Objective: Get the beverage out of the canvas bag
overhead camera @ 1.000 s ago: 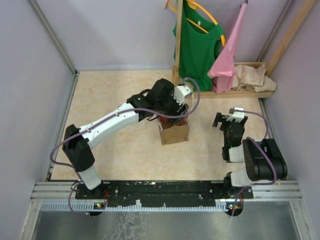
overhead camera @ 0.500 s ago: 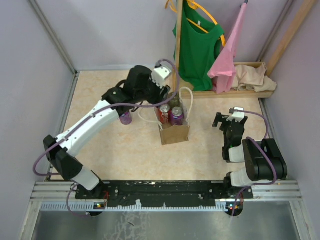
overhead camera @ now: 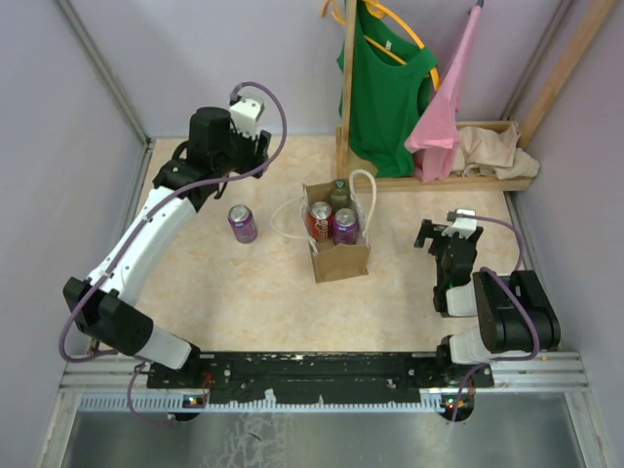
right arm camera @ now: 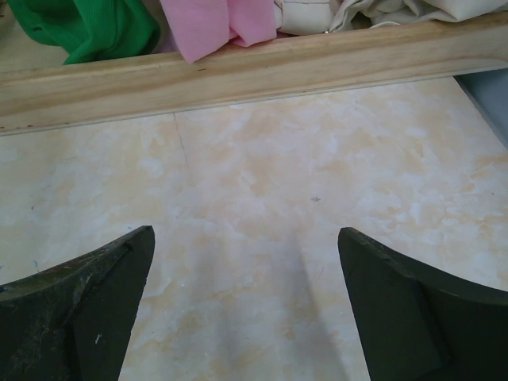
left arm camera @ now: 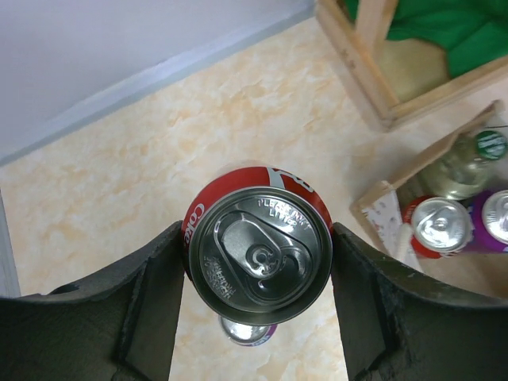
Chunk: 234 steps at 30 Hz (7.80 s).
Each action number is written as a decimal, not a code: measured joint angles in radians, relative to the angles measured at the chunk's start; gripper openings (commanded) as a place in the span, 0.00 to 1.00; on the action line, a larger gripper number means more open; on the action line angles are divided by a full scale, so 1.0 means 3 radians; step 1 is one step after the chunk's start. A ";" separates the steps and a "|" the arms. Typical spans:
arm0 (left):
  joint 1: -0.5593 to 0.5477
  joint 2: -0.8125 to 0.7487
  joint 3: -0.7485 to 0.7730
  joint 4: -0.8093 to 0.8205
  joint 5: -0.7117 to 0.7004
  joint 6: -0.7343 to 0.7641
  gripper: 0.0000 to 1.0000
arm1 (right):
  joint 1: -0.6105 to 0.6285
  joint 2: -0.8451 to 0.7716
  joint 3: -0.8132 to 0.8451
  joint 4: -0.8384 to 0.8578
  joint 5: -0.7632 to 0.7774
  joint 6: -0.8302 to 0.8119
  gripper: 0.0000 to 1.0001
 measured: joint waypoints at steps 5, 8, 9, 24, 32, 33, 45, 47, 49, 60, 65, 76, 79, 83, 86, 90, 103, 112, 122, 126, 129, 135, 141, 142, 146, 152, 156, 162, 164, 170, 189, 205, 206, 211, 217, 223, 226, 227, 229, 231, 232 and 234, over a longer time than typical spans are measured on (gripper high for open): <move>0.0235 0.0080 -0.0178 0.0010 0.0048 -0.0066 0.00 | 0.0000 0.0000 0.0000 0.0000 0.0001 0.0000 0.99; 0.0303 0.0149 -0.0289 0.0080 0.0140 -0.0120 0.00 | 0.0000 0.0000 0.0000 0.0000 0.0000 0.0000 0.99; 0.0314 0.0164 -0.0340 0.0128 0.0192 -0.0137 0.00 | 0.0000 0.0000 0.0000 0.0000 0.0001 0.0000 0.99; 0.0318 0.0519 -0.0684 0.0369 0.0908 -0.0352 0.00 | 0.0000 0.0000 0.0000 0.0000 0.0001 0.0000 0.99; 0.0294 0.0618 -0.0875 0.0361 0.1088 -0.0436 0.00 | 0.0000 0.0000 0.0000 0.0000 0.0001 0.0000 0.99; 0.0285 0.0642 -0.0880 0.0347 0.1094 -0.0439 0.00 | 0.0000 0.0000 0.0000 0.0000 0.0000 0.0000 0.99; 0.0149 0.0814 -0.0866 0.0141 0.0928 -0.0444 0.00 | 0.0000 0.0000 0.0000 0.0000 0.0001 0.0000 0.99; 0.0149 0.0834 -0.0846 0.0099 0.0877 -0.0443 0.00 | 0.0000 0.0000 0.0000 0.0000 0.0001 0.0000 0.99; 0.0149 0.0871 -0.0810 0.0065 0.0842 -0.0444 0.02 | 0.0000 0.0000 0.0000 0.0000 0.0001 0.0000 0.99; 0.0140 0.0969 -0.0749 0.0018 0.0745 -0.0445 0.40 | 0.0000 0.0000 0.0000 0.0000 0.0001 0.0000 0.99; 0.0139 0.0969 -0.0748 0.0003 0.0729 -0.0449 0.79 | 0.0000 0.0000 0.0000 0.0000 0.0000 0.0000 0.99; 0.0127 0.0896 -0.0670 0.0020 0.0665 -0.0472 1.00 | 0.0000 0.0000 0.0000 0.0000 0.0001 0.0000 0.99; 0.0121 0.0891 -0.0521 0.0019 0.0654 -0.0469 1.00 | 0.0000 0.0000 0.0000 0.0000 0.0001 0.0000 0.99; 0.0112 0.0801 -0.0257 0.0052 0.0610 -0.0429 0.98 | 0.0000 0.0000 0.0000 0.0000 0.0001 0.0000 0.99; 0.0088 0.0595 -0.0200 0.0201 0.0604 -0.0319 0.98 | 0.0000 0.0000 0.0000 0.0000 0.0000 0.0000 0.99; -0.0090 0.0219 -0.0252 0.0554 0.0670 -0.0085 0.98 | 0.0000 0.0000 0.0000 0.0000 0.0001 0.0000 0.99; -0.0958 0.0712 -0.0448 0.0916 0.1008 0.0581 0.99 | 0.0000 0.0000 0.0000 0.0000 0.0000 0.0000 0.99; -0.1081 0.1424 0.0172 0.0354 0.0736 0.0498 1.00 | 0.0000 0.0000 0.0000 0.0000 0.0000 0.0000 0.99; -0.1087 0.1545 0.0511 0.0008 0.0615 0.0324 0.96 | 0.0000 0.0000 0.0000 0.0000 0.0001 0.0000 0.99; -0.1101 0.1548 0.0511 -0.0089 0.0614 0.0272 0.93 | 0.0000 0.0000 0.0000 0.0000 0.0001 0.0000 0.99; -0.1113 0.1548 0.0512 -0.0167 0.0576 0.0212 0.92 | 0.0000 0.0000 0.0000 0.0000 0.0001 0.0000 0.99; -0.1179 0.1548 0.0512 -0.0270 0.0537 0.0150 0.91 | 0.0000 0.0000 0.0000 0.0000 0.0001 0.0000 0.99; -0.1214 0.1582 0.0512 -0.0267 0.0589 0.0127 0.91 | 0.0000 0.0000 0.0000 0.0000 0.0000 0.0000 0.99; -0.1219 0.1601 0.0512 -0.0268 0.0590 0.0125 0.91 | 0.0000 0.0000 0.0000 0.0000 0.0001 0.0000 0.99; -0.1218 0.1678 0.0512 -0.0281 0.0587 0.0103 0.91 | 0.0000 0.0000 0.0000 0.0000 0.0001 0.0000 0.99; -0.1219 0.1773 0.0512 -0.0252 0.0579 0.0104 0.89 | 0.0000 0.0000 0.0000 0.0000 0.0001 0.0000 0.99; -0.1225 0.1793 0.0512 -0.0212 0.0572 0.0100 0.86 | 0.0000 0.0000 0.0000 0.0000 0.0001 0.0000 0.99; -0.1226 0.1850 0.0514 -0.0146 0.0561 0.0090 0.79 | 0.0000 0.0000 0.0000 0.0000 0.0001 0.0000 0.99; -0.1226 0.1872 0.0518 -0.0125 0.0553 0.0086 0.78 | 0.0000 0.0000 0.0000 0.0000 0.0001 0.0000 0.99; -0.1228 0.1921 0.0549 -0.0116 0.0521 0.0069 0.65 | 0.0000 0.0000 0.0000 0.0000 0.0001 0.0000 0.99; -0.1214 0.1858 0.0547 -0.0168 0.0426 0.0046 0.00 | 0.0000 0.0000 0.0000 0.0000 0.0001 0.0000 0.99; -0.1155 0.1122 0.1118 -0.0636 0.0312 0.0253 0.00 | 0.0000 0.0000 0.0000 0.0000 0.0001 0.0000 0.99; -0.1137 0.1069 0.1130 -0.0652 0.0271 0.0263 0.00 | 0.0000 0.0000 0.0000 0.0000 0.0001 0.0000 0.99; -0.1026 0.0848 0.1146 -0.0702 0.0022 0.0306 0.00 | 0.0000 0.0000 0.0000 0.0000 0.0001 0.0000 0.99; -0.0884 0.0490 0.0979 -0.0702 -0.0367 0.0331 0.00 | 0.0000 0.0000 0.0000 0.0000 0.0001 0.0000 0.99; -0.0547 0.0047 0.0618 -0.0701 -0.0575 0.0266 0.00 | 0.0000 0.0000 0.0000 0.0000 0.0001 0.0000 0.99; -0.0378 -0.0148 0.0299 -0.0710 -0.0717 0.0167 0.00 | 0.0000 0.0000 0.0000 0.0000 0.0001 0.0000 0.99; -0.0357 -0.0189 0.0201 -0.0718 -0.0749 0.0139 0.00 | 0.0000 0.0000 0.0000 0.0000 0.0001 0.0000 0.99; -0.0346 -0.0276 -0.0072 -0.0769 -0.0768 0.0032 0.00 | 0.0000 0.0000 0.0000 0.0000 0.0000 0.0000 0.99; -0.0360 -0.0305 -0.0280 -0.0839 -0.0732 -0.0079 0.00 | 0.0000 0.0000 0.0000 0.0000 0.0000 0.0000 0.99; -0.0369 -0.0322 -0.0388 -0.0856 -0.0717 -0.0127 0.00 | 0.0000 0.0000 0.0000 0.0000 0.0001 0.0000 0.99; -0.0378 -0.0393 -0.0645 -0.0853 -0.0649 -0.0231 0.00 | 0.0000 0.0000 0.0000 0.0000 0.0001 0.0000 0.99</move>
